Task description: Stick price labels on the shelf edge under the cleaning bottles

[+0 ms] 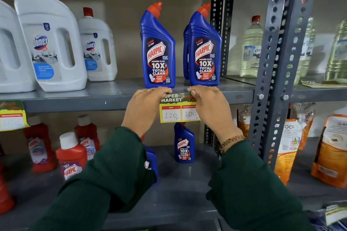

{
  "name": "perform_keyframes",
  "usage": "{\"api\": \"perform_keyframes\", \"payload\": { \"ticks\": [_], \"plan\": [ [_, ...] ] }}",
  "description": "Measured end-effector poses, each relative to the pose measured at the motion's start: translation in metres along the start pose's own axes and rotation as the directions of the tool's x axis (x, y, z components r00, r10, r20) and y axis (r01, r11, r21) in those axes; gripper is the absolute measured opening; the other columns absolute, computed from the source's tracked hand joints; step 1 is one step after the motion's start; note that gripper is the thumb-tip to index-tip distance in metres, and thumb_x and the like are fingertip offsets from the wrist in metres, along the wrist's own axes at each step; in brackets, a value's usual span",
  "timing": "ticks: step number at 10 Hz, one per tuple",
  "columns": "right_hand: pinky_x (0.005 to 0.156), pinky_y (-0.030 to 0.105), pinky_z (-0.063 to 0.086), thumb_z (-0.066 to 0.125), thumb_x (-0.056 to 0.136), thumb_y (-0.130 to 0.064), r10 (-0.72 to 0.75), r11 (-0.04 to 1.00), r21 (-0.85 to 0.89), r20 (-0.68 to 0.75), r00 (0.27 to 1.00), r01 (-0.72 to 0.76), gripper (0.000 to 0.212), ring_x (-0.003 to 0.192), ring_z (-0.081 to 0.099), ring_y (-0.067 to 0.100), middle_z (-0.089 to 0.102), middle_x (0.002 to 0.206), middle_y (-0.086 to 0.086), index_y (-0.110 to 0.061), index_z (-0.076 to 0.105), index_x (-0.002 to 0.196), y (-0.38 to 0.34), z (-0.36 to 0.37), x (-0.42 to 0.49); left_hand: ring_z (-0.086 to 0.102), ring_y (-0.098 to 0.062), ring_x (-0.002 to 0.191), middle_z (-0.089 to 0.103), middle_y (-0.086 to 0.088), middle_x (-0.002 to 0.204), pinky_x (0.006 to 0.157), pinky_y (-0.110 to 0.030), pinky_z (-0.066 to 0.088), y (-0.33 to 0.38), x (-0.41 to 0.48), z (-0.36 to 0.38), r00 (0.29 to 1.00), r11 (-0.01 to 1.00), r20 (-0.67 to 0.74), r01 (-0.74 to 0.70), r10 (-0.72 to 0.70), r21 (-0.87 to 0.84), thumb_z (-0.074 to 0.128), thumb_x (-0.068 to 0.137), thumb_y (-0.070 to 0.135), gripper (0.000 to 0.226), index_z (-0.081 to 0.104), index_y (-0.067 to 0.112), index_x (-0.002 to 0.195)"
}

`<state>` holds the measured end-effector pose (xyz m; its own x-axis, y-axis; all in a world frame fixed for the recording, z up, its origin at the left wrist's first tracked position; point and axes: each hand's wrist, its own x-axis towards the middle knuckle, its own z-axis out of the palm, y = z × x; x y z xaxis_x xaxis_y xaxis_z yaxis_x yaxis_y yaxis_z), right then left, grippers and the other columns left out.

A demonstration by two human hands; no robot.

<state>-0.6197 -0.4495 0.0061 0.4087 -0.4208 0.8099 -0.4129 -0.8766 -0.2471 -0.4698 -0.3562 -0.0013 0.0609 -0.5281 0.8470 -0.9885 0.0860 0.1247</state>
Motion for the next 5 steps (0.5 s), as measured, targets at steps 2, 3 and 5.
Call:
{"api": "perform_keyframes", "payload": {
  "ticks": [2,3,5],
  "plan": [
    [0.09,0.042,0.048,0.049,0.088,-0.006,0.0,0.999,-0.036,0.087,0.996,0.004,0.03,0.107,0.055,0.029,0.066,0.113,0.013,-0.011,0.054,0.117,0.003,-0.003,-0.001,0.058,-0.029,0.096,0.067,-0.018,0.102,0.079,-0.046,0.053,0.002,-0.001,-0.009,0.999,0.999,0.041,-0.007,0.009,-0.046,0.048,0.091,0.009,0.025,0.056,0.005,0.114],
    [0.098,0.041,0.046,0.047,0.087,-0.001,0.002,1.0,0.014,0.145,0.989,-0.004,0.036,0.113,0.051,0.027,0.062,0.121,0.012,-0.011,0.051,0.121,0.008,-0.007,0.003,0.054,-0.026,0.102,0.063,-0.02,0.11,0.082,-0.046,0.053,0.003,0.0,-0.012,0.995,0.999,0.095,0.012,-0.007,-0.046,0.048,0.092,0.004,0.031,0.049,0.006,0.123],
    [0.114,0.036,0.028,0.035,0.094,-0.006,-0.046,0.999,0.02,-0.074,0.996,0.048,0.036,0.129,0.044,0.029,0.052,0.135,0.015,-0.006,0.041,0.13,-0.004,-0.009,-0.064,0.041,-0.031,0.125,0.049,-0.021,0.134,0.104,-0.047,0.036,0.01,-0.005,-0.01,0.994,0.991,-0.036,0.102,-0.1,0.085,0.035,0.098,0.028,0.044,0.027,0.011,0.138]
  ]
}}
